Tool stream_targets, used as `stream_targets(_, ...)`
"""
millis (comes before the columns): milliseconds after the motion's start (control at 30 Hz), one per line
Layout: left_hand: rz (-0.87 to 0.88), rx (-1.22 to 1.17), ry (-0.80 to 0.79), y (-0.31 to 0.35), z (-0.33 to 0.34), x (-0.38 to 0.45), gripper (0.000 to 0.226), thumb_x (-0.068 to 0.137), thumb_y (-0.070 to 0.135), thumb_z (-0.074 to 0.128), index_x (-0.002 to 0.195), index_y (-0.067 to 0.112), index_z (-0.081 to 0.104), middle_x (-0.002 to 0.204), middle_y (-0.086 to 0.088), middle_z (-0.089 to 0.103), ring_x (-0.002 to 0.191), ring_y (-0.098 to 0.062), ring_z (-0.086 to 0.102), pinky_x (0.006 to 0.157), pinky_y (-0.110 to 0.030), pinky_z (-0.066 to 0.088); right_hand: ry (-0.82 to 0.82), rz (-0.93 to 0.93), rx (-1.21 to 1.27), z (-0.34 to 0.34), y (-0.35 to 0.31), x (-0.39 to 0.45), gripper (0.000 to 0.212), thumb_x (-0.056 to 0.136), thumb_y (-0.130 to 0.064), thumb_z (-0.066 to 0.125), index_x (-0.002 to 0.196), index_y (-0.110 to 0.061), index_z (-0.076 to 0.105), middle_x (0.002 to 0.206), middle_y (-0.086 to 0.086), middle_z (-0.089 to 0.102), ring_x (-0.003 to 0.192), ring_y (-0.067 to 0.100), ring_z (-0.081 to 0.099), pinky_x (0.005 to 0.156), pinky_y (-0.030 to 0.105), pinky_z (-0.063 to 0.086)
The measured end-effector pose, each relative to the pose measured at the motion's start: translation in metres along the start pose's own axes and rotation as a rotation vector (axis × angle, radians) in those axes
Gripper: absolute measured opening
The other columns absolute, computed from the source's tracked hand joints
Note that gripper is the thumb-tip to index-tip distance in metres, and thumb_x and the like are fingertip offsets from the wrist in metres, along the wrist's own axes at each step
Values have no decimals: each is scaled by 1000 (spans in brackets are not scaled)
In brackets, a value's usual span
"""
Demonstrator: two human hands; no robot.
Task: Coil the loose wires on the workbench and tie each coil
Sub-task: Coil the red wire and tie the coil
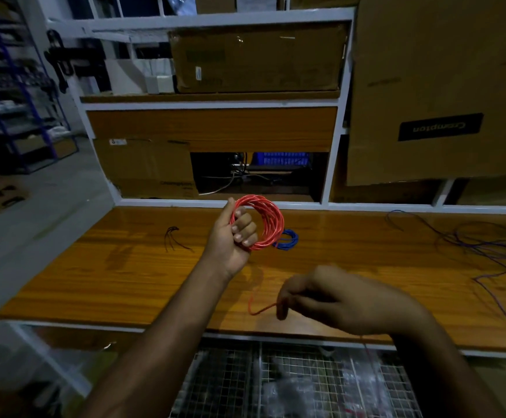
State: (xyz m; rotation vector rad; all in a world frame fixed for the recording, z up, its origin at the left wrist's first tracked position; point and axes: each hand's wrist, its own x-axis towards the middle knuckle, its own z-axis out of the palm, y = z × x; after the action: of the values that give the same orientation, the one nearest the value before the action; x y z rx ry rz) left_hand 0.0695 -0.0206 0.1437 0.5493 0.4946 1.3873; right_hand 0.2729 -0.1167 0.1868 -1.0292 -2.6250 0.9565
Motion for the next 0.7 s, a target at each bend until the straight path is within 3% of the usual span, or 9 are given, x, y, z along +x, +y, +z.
stream_targets(67,-9,8,-12,-3,1,2,41,104,41,39,71,19,45,45,8,30,35,-3,27,36,-18,22,39,-125,20,-10,-10,-4,24,104,-31,47,107,-28,70,92,-5,70,80,16,64,72,41,51)
stream_targets(100,-6,16,-10,-5,1,6,40,104,41,38,71,19,44,44,8,29,34,-3,27,36,-17,22,69,-171,45,-14,-14,-4,23,104,-28,49,109,-25,71,97,-4,71,86,16,65,76,39,51)
stream_targets(200,-56,37,-20,-12,3,7,39,99,44,46,69,19,46,47,6,31,37,-4,31,38,-17,25,162,-254,88,-24,-23,8,20,102,-17,53,108,-17,73,86,-8,68,79,16,62,69,26,47)
stream_targets(300,-49,184,-19,-26,1,7,32,87,45,66,76,17,58,62,4,48,50,-7,47,45,-19,41,349,-249,66,-33,-23,34,18,101,-16,54,107,-22,70,86,-11,68,85,6,65,74,22,52)
stream_targets(367,6,231,-49,-32,5,4,29,88,42,61,72,18,60,50,7,47,38,-3,43,37,-15,37,489,-208,20,-41,-19,53,17,101,-19,54,106,-24,70,91,-14,68,91,-3,63,78,16,52)
stream_targets(433,-62,141,-80,-33,12,1,34,89,41,51,62,20,56,41,7,39,29,-3,36,31,-15,27,627,-169,-61,-49,-13,69,17,101,-22,55,102,-23,71,85,-16,67,85,-7,62,72,10,49)
stream_targets(600,-131,46,-112,-30,14,-10,41,102,39,40,68,18,50,44,7,41,32,-6,38,34,-19,28,810,9,-125,-58,8,91,20,99,-29,58,104,-20,75,80,-8,71,73,8,68,73,38,60)
stream_targets(700,-122,-4,-115,-26,13,-15,39,103,39,39,71,18,48,44,6,41,32,-5,37,35,-18,31,890,99,-131,-61,15,95,21,99,-31,58,104,-20,74,82,-7,71,74,12,68,72,41,60)
